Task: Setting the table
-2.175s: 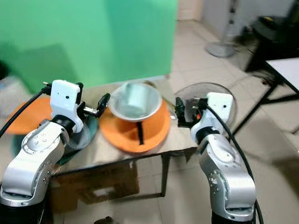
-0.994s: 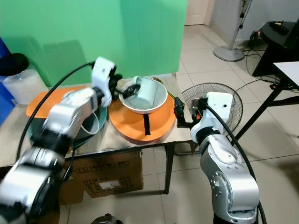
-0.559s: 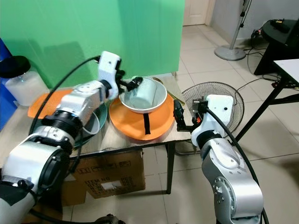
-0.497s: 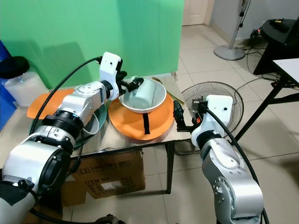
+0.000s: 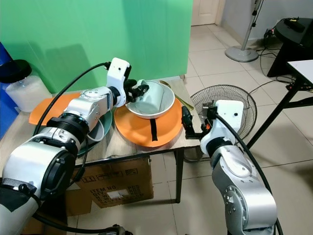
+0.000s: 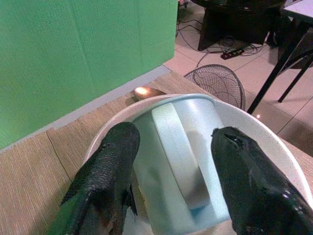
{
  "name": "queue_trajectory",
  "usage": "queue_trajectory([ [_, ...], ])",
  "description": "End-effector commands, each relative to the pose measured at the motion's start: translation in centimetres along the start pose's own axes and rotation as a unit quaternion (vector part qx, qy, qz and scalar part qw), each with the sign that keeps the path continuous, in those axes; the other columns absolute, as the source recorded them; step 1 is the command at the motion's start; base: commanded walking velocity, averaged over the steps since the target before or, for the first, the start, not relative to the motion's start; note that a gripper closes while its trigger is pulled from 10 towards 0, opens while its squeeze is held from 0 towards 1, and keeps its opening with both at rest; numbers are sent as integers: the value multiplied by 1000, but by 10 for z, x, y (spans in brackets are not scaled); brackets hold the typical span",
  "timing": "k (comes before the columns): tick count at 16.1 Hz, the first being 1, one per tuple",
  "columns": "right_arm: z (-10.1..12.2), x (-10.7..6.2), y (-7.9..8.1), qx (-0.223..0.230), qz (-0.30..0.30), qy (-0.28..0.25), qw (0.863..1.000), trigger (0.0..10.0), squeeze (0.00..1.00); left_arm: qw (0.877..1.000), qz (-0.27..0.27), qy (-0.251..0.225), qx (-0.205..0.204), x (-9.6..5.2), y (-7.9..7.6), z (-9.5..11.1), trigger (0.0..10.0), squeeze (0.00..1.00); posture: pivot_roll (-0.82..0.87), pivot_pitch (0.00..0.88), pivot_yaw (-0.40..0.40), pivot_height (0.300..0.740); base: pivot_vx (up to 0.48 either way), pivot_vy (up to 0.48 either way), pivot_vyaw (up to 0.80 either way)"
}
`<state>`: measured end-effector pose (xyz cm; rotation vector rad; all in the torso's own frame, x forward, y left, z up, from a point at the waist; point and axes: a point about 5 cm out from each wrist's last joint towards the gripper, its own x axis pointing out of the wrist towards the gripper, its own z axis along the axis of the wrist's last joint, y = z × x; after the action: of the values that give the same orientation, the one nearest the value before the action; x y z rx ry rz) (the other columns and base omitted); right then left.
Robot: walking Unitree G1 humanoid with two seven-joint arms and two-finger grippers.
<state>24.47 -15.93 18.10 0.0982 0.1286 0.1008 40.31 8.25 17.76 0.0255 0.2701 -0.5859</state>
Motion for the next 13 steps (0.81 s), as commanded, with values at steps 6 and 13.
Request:
queue_trajectory([
  [6, -4, -21, 13, -81, 204, 85, 972, 10000, 0, 1000, -13, 1, 4, -1, 1, 5, 0, 0, -27, 0, 119, 740, 0, 0, 0],
  [13, 1, -28, 15, -110, 277, 114, 948, 10000, 0, 1000, -15, -4, 3, -2, 4, 6, 0, 0, -15, 0, 114, 740, 0, 0, 0],
])
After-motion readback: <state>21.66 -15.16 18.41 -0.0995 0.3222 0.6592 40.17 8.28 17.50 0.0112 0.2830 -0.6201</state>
